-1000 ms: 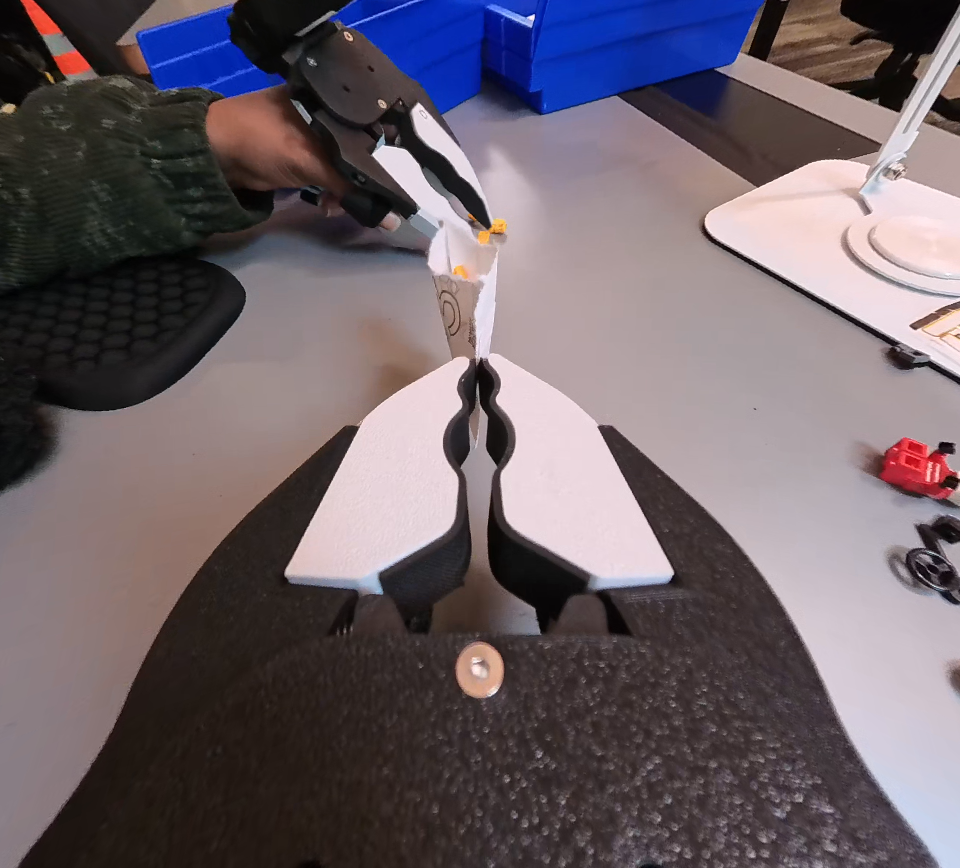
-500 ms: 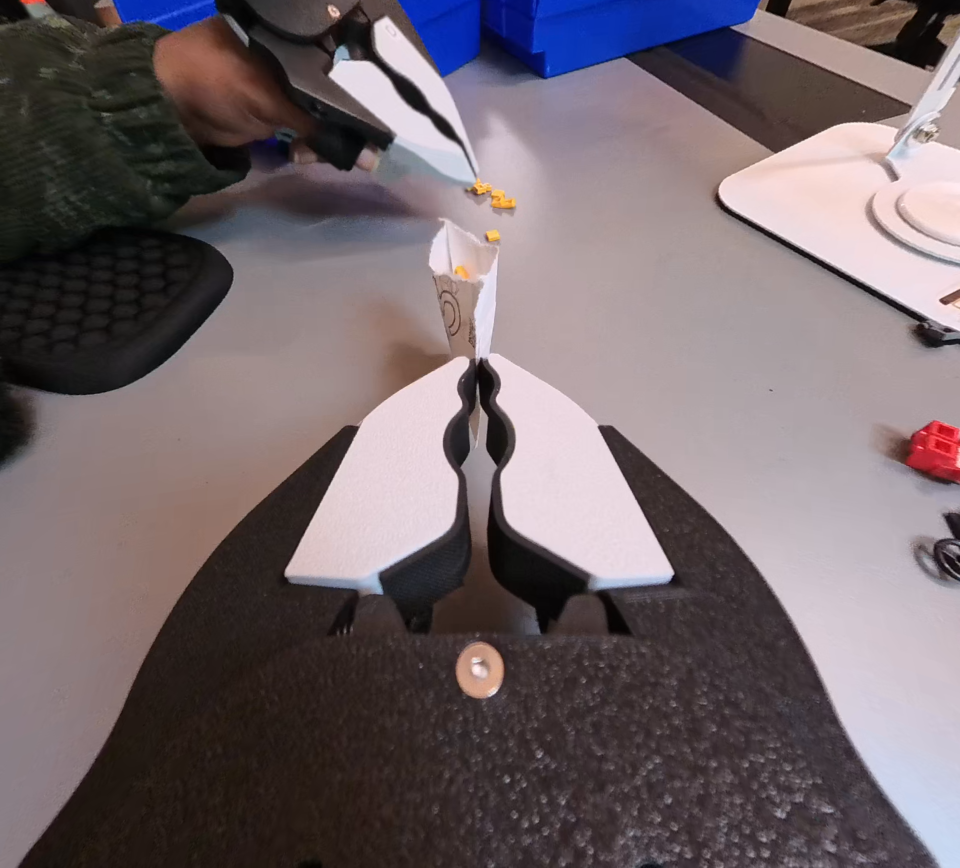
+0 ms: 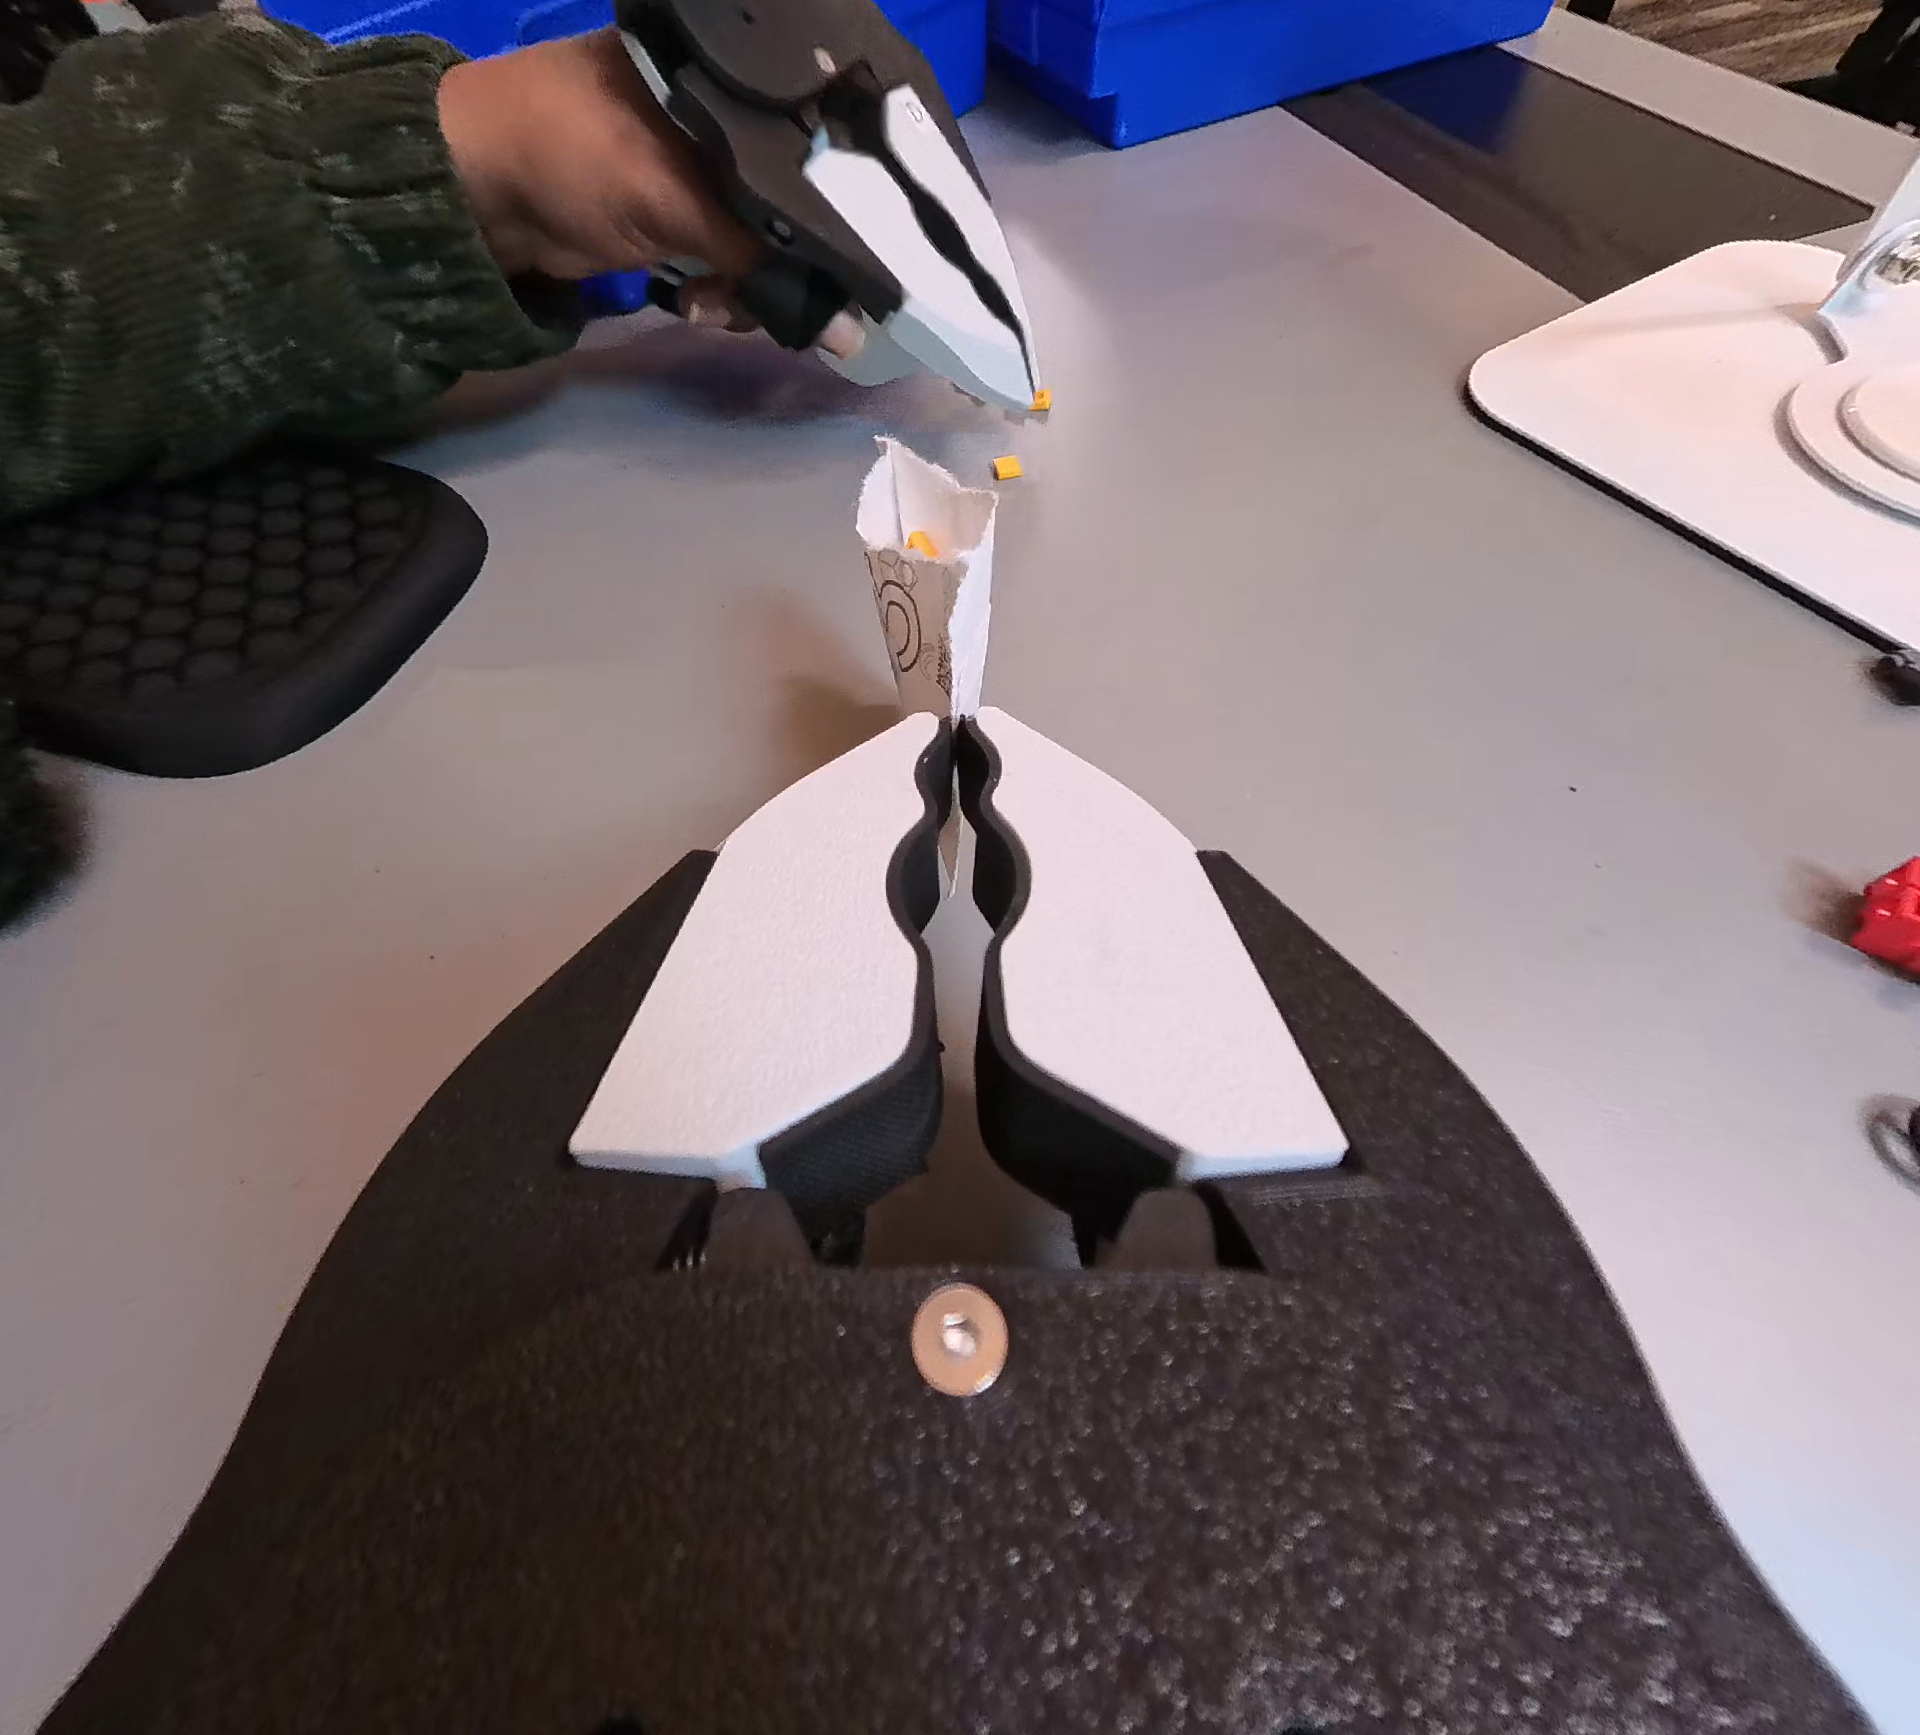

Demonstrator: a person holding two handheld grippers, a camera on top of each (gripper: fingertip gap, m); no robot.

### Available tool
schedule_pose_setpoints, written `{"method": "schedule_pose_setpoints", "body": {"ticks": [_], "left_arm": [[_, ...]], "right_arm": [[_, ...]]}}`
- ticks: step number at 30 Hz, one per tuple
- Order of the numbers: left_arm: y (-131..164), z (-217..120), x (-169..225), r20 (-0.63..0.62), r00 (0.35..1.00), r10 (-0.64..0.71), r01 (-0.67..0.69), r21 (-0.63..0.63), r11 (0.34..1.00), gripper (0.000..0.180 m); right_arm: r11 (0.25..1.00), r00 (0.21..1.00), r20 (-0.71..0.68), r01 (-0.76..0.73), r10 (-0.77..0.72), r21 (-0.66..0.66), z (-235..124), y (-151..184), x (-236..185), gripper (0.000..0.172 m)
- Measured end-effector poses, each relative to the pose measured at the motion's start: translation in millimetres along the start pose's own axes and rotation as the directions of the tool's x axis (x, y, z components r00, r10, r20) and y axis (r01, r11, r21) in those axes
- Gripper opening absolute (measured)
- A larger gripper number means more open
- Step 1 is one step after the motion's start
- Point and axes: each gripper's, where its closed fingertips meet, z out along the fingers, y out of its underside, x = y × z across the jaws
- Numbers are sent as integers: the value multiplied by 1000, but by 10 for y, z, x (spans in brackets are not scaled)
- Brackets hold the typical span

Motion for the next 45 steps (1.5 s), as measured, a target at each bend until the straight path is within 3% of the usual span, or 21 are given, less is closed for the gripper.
{"method": "schedule_pose_setpoints", "body": {"ticks": [4, 7, 12, 15, 21, 25, 29, 35, 39, 45], "left_arm": [[-504, -281, 557, -99, 980, 171, -146, 223, 964, 0], [-723, -414, 1049, -170, 938, 302, -236, 325, 916, 0], [-675, -262, 1345, -138, 887, 441, -387, 298, 873, 0], [-605, -183, 1345, -127, 877, 464, -421, 263, 868, 14], [-634, -334, 1169, -82, 894, 440, -398, 303, 866, 24], [-383, -371, 433, 41, 973, 226, -230, 142, 963, 25], [37, -187, 93, 4, 1000, -13, 13, 3, 1000, 29], [152, 62, 148, -44, 999, 17, -20, -65, 998, 24], [110, 107, 202, -83, 997, 1, -7, -63, 998, 10], [47, 61, 302, -119, 991, 62, -65, -19, 998, 7]], "right_arm": [[1000, 1000, 7, 8, -8, -14, 38, 33, -21, 0], [1000, 1000, 13, 12, -11, -21, 66, 46, -44, 0], [1000, 1000, 18, 19, -19, -19, 77, 43, -74, 0], [1000, 1000, 16, 21, -21, -11, 66, 28, -69, 0], [1000, 1000, 11, 15, -15, -4, 48, 25, -41, 0], [1000, 1000, 7, 11, -11, -2, 38, 19, -23, 0], [1000, 1000, 14, 10, -10, -8, 55, 34, -34, 0], [1000, 1000, 13, 7, -7, -9, 49, 36, -27, 0], [1000, 1000, 14, 6, -6, -9, 46, 40, -20, 0], [1000, 1000, 18, 8, -8, -15, 56, 50, -24, 0]]}}
